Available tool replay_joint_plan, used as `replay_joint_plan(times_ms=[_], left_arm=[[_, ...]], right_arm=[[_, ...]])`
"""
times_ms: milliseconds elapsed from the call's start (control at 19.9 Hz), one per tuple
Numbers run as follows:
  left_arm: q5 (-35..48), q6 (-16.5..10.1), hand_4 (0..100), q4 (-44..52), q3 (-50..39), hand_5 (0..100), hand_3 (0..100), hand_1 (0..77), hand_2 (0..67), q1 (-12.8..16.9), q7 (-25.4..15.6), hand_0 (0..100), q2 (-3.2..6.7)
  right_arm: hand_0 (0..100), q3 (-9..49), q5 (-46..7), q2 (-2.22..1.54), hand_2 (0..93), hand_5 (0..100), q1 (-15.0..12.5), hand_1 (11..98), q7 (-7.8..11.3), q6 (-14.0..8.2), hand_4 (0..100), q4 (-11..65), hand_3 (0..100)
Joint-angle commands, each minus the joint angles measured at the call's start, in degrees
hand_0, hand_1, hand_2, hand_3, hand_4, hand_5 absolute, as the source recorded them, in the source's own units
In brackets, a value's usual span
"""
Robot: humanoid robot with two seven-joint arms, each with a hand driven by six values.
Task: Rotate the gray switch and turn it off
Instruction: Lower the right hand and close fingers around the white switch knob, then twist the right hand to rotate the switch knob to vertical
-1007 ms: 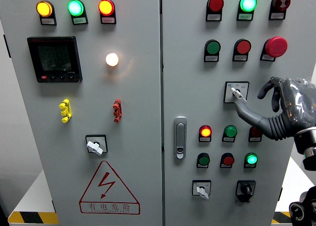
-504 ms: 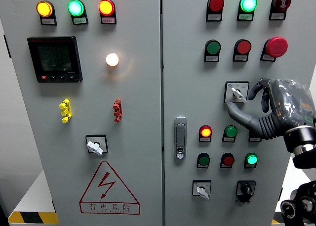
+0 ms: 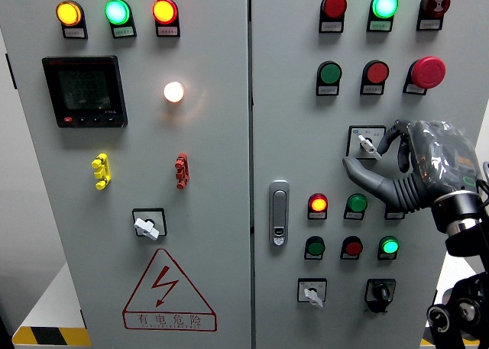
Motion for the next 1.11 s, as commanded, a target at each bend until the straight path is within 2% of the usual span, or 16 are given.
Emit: replay_joint_plan(times_ms=[0, 302, 353, 655, 1058], left_arm=[[0.0, 0.0, 8, 0.0, 0.0, 11, 19, 0.0, 13.4, 0.0, 0.0, 88, 0.0], [0.0, 0.0, 8, 0.0, 0.0, 11, 19, 0.0, 13.4, 0.0, 0.0, 88, 0.0], [0.1, 0.0, 8, 0.0, 0.0, 11, 19, 0.0, 13.4, 0.0, 0.0, 88, 0.0], [0.0, 0.0, 8, 0.0, 0.0, 11, 19, 0.0, 13.3, 0.0, 0.0, 88, 0.0], [0.0, 0.0, 8, 0.0, 0.0, 11, 19, 0.0, 13.3, 0.0, 0.0, 88, 0.0]], right_arm=[[0, -0.4, -0.1, 0.0, 65.4, 100, 0.0, 33.3, -0.4, 0.0, 100, -0.1, 100], [0, -0.4, -0.1, 0.0, 65.8, 100, 0.1, 34.3, -0.58, 0.0, 100, -0.4, 100], [8, -0.4, -0.1, 0.0, 66.1, 100, 0.1, 34.1, -0.58, 0.0, 100, -0.5, 100], [31, -0.8, -0.1, 0.0, 66.4, 100, 0.7, 33.1, -1.01, 0.0, 100, -1.0, 100], [45, -1.4, -0.2, 0.0, 68.6, 100, 1.3, 32.8, -2.07, 0.1, 100, -1.4, 100]])
